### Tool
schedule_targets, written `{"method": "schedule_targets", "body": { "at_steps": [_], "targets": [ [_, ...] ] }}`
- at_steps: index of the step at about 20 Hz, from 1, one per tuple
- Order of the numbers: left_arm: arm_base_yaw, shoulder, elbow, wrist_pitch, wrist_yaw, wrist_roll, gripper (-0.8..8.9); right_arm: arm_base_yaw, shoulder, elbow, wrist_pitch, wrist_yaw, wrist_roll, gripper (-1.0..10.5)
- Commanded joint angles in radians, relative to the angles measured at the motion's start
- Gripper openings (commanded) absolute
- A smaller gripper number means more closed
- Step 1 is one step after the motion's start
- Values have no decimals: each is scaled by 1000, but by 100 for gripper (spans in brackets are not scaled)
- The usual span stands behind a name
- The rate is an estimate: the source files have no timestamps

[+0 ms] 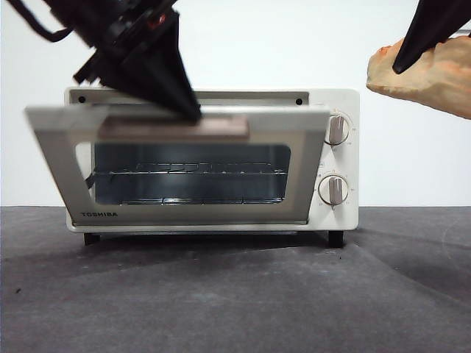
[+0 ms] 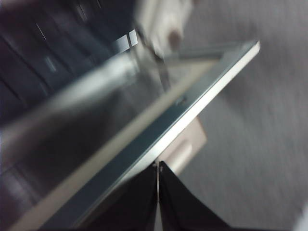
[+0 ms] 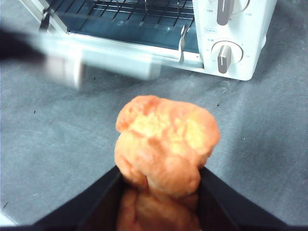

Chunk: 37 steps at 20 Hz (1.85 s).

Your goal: The left arm flap open the oven, the right arm pick bread and place it into oven, the left arm flap close the oven

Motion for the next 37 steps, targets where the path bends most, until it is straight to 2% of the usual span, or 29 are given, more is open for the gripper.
{"method": "schedule_targets", "body": {
  "at_steps": [1, 16, 23, 25, 29, 37],
  "targets": [
    [-4, 48, -16, -63, -67, -14, 16, 9, 4, 21, 8, 0, -11, 194],
    [-35, 48, -16, -233, -67, -53, 16, 9, 5, 21, 10, 0, -11, 195],
    [-31, 21, -16, -241, -69, -72, 16, 9, 7, 21, 12, -4, -10, 195],
    [-18, -32, -16, -241, -71, -75, 16, 9, 12, 21, 25, -10, -6, 195],
    [51, -194, -23, -257, -95, -94, 16, 11, 66, 21, 103, -87, 23, 195],
    [186, -543, -172, -349, -95, -95, 15, 96, 317, 53, 306, -142, 98, 195]
  ]
}}
